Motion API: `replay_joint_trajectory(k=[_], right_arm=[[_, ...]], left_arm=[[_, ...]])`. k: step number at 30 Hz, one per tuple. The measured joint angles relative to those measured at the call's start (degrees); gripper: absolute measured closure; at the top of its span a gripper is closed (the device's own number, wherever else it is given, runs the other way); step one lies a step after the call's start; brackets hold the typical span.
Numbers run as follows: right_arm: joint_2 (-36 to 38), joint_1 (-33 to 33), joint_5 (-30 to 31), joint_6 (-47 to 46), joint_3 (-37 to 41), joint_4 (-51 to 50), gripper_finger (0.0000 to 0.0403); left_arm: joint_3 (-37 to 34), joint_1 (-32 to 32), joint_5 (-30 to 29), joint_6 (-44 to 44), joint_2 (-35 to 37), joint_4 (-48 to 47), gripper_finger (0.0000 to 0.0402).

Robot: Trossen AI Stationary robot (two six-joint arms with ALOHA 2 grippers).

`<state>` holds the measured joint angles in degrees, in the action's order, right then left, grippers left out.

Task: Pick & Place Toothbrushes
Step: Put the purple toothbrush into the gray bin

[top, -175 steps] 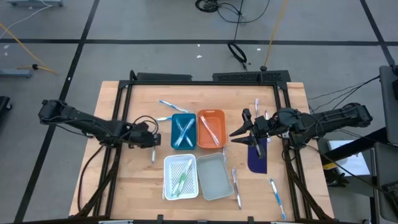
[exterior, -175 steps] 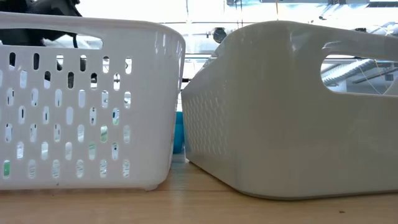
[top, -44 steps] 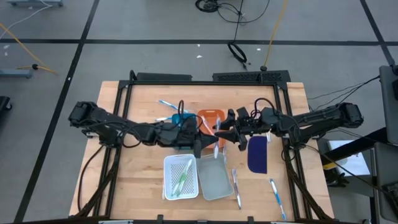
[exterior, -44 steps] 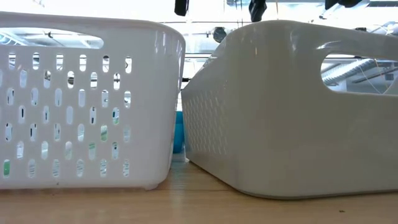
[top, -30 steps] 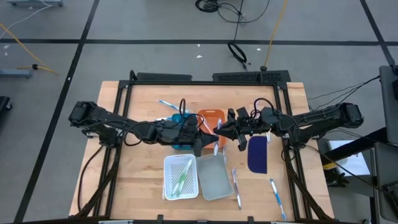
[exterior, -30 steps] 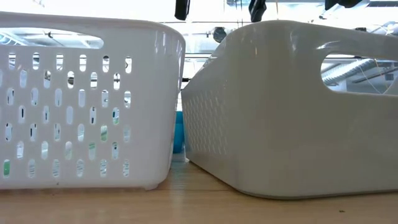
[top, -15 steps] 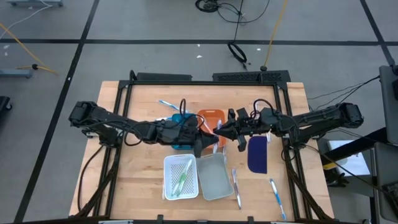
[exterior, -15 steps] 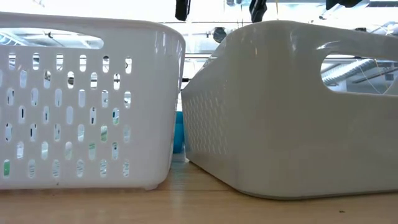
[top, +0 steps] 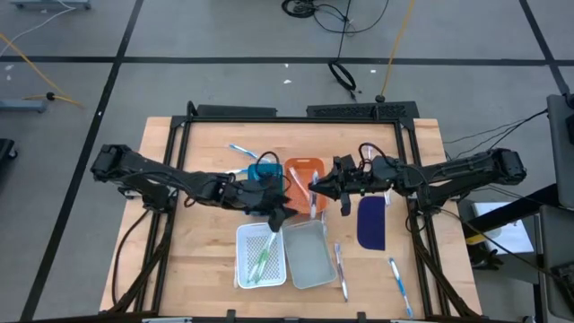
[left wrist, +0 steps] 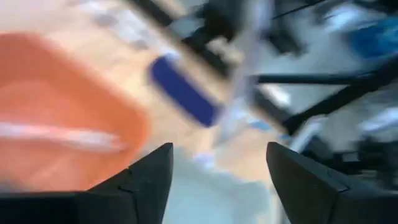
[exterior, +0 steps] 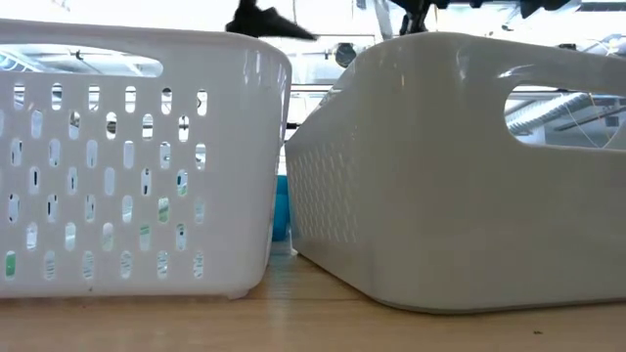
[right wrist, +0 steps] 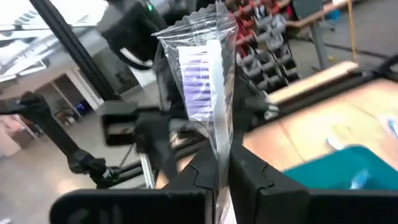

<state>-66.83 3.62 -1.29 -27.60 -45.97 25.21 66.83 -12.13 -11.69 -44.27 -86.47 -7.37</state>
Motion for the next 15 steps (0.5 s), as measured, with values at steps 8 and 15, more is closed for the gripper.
replay_joint_trajectory(k=[8, 15], right_arm=[[3.5, -0.3, -5.8, -3.0, 0.0, -8.0, 0.0392], [4.8, 0.8, -33.9, -1.9, 0.0, -0.5, 0.0392]], left_arm=[[0.0, -2.9, -13.0, -1.5, 6.5, -17.0, 0.0131], [0.0, -5.4, -19.7, -4.5, 11.2, -28.6, 0.0130]])
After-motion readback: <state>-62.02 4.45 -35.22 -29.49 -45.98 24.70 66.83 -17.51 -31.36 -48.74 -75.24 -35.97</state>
